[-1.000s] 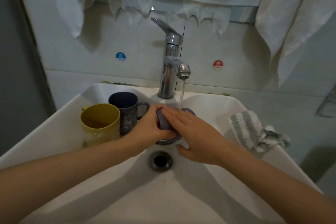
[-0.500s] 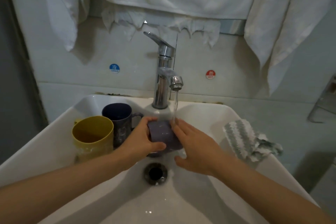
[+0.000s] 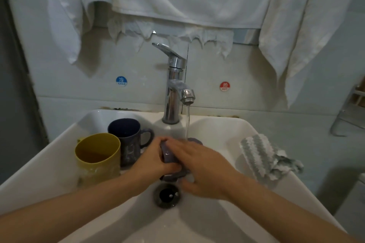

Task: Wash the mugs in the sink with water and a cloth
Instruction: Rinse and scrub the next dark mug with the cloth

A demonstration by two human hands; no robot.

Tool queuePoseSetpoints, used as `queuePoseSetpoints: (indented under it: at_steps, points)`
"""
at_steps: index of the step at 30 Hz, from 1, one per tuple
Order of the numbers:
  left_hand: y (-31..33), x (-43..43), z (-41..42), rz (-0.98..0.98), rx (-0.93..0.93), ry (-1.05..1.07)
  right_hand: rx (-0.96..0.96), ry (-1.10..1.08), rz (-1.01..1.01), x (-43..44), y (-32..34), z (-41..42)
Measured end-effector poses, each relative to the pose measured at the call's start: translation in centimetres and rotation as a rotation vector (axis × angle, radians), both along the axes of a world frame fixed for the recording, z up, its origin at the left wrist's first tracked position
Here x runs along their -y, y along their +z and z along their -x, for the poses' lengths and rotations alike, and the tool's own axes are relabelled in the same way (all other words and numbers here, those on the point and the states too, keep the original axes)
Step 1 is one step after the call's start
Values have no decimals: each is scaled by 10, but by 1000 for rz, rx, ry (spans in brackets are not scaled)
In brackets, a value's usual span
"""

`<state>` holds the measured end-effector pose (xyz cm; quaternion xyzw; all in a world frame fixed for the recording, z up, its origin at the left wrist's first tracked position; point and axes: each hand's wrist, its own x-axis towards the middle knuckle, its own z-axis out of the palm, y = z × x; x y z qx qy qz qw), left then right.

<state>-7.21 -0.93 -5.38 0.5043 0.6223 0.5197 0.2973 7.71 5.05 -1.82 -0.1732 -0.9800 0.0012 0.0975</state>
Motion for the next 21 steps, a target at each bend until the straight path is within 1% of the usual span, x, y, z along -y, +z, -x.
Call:
queuePoseSetpoints:
  at_steps: [3, 5, 8, 10, 12, 14, 15, 17, 19, 21]
  points:
    - [0, 0, 0, 28, 9, 11, 13, -115, -39, -18, 0, -8]
    - [0, -1, 1, 15, 22, 3, 10, -85, -16, -13, -1, -6]
    - [2, 0, 3, -13, -4, -11, 31, 31, 7, -1, -4, 1]
    - [1, 0, 3, -19, 25, -23, 40, 37, 1, -4, -4, 1]
    - [0, -1, 3, -4, 45, -15, 10, -53, -17, -15, -2, -4]
    - [0, 0, 1, 11, -4, -1, -11, -134, -38, -21, -1, -10]
    - [0, -1, 0, 11, -19, 3, -27, -134, -44, -21, -1, -10]
    - [3, -1, 0, -3, -11, 1, -49, -60, -28, -11, -2, -6]
    - [5, 0, 1, -27, -3, -7, -31, 47, -5, 1, -4, 1]
    - [6, 0, 1, -14, 59, -15, -17, 59, 2, -2, -4, 1]
